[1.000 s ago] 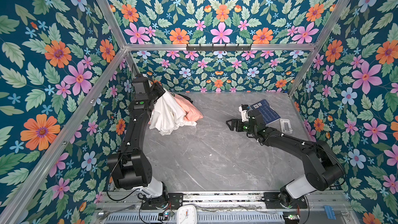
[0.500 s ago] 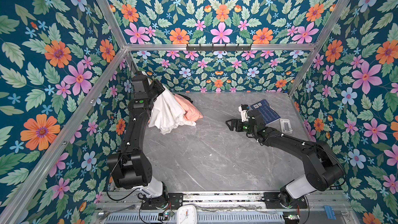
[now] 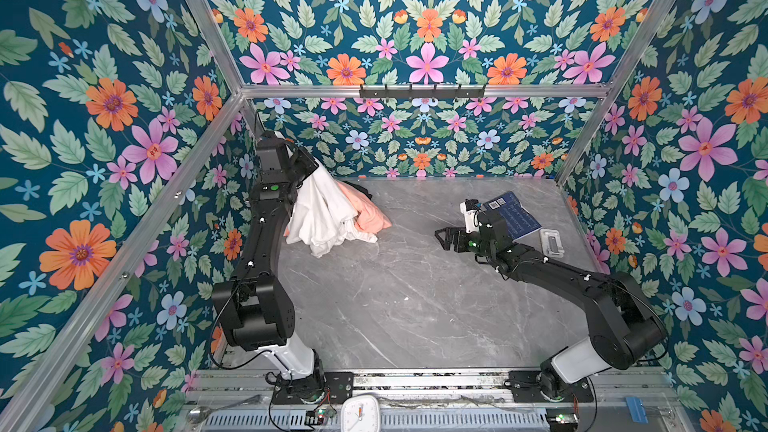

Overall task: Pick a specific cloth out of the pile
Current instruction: 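Raise the white cloth higher with the left gripper, pulling it free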

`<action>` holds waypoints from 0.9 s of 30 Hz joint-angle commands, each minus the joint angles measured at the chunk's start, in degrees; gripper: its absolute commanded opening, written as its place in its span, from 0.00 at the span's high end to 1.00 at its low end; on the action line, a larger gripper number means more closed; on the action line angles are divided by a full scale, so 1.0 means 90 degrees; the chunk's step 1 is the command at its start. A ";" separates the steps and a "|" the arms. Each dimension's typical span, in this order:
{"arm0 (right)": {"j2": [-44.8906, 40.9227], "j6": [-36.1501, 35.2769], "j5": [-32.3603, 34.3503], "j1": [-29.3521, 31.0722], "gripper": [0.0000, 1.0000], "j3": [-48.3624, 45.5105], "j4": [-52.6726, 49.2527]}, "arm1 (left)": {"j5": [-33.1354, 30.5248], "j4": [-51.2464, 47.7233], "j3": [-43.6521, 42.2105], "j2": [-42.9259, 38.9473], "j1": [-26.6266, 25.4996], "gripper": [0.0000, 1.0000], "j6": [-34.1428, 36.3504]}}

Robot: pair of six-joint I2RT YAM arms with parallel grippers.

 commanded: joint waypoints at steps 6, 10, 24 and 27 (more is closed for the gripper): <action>-0.0079 -0.0119 0.0055 0.0005 0.01 0.0067 -0.0063 | -0.0092 0.0456 0.0255 0.0161 0.0004 1.00 0.0079; -0.0087 -0.0117 0.0055 0.0001 0.01 0.0069 -0.0066 | -0.0121 0.0471 0.0268 0.0226 -0.0004 1.00 0.0108; -0.0149 -0.0095 0.0042 0.0028 0.01 0.0021 -0.0047 | -0.0008 0.0417 0.0502 0.0260 -0.0003 1.00 0.0109; -0.0157 -0.0099 0.0036 0.0039 0.01 0.0039 -0.0060 | -0.0012 0.0415 0.0502 0.0167 0.0001 1.00 0.0109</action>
